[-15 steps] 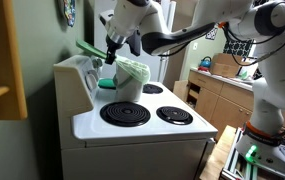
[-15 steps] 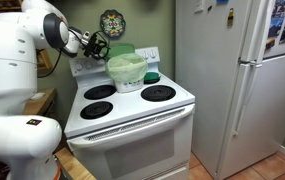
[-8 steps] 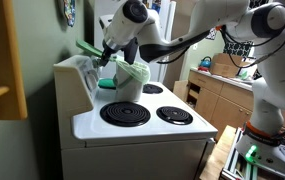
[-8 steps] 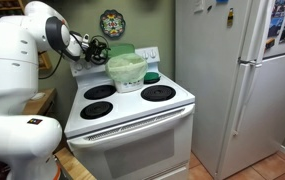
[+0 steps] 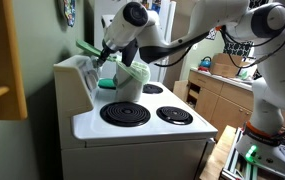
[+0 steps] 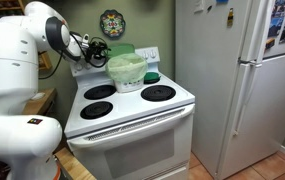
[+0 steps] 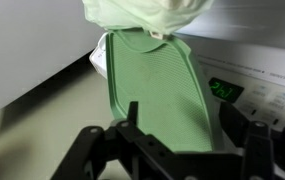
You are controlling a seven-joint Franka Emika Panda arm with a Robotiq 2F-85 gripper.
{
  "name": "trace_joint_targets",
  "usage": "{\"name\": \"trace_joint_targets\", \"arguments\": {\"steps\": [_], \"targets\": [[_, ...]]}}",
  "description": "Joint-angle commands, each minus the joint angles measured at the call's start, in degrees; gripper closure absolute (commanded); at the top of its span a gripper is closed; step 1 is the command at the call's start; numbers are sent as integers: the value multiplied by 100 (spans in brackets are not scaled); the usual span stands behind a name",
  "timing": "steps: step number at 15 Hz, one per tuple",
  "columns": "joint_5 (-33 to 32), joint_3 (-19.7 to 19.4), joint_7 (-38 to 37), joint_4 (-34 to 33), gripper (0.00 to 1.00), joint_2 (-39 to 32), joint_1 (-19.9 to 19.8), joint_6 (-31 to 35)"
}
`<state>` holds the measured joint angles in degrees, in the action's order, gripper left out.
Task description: Close the white and green bin.
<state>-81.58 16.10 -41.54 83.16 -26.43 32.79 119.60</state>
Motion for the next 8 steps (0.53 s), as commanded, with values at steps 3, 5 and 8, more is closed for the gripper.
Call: {"name": "trace_joint_targets", "arguments": {"steps": [3, 5, 8], "targets": [[-135, -27, -382, 190, 20, 79, 21, 49], [-125, -25, -451, 191, 38, 92, 18, 45], [-104, -26, -559, 217, 60, 114, -1, 52]]}}
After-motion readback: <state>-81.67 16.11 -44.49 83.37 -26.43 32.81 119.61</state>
